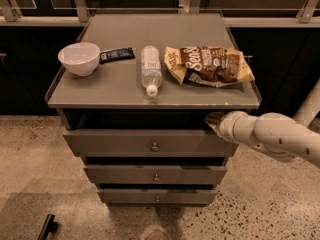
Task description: Open top drawer
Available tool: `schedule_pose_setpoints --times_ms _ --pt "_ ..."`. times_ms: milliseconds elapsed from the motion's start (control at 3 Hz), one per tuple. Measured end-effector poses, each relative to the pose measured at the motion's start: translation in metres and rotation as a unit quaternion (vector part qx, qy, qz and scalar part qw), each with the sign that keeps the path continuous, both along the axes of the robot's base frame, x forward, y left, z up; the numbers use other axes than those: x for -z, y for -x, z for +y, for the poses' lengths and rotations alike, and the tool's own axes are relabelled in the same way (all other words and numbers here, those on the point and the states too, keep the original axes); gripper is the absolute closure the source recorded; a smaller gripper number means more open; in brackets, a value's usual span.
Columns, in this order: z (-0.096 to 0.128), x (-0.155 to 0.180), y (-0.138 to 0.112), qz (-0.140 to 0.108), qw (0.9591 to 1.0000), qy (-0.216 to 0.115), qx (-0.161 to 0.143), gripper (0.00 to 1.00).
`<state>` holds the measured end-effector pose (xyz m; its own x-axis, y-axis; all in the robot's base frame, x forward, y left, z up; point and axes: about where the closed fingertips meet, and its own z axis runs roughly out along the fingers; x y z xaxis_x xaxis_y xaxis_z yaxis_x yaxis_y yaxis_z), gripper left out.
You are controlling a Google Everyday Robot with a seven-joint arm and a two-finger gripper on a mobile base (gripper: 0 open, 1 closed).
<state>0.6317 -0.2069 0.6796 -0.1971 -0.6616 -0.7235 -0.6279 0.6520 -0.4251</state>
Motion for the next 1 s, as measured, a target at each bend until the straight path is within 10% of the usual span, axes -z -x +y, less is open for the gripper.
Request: schedule_pose_setpoints --times_ms 1000 --pt "-0.0010 0.0007 0.0018 0.011 0.9996 0.001 -0.025 1.00"
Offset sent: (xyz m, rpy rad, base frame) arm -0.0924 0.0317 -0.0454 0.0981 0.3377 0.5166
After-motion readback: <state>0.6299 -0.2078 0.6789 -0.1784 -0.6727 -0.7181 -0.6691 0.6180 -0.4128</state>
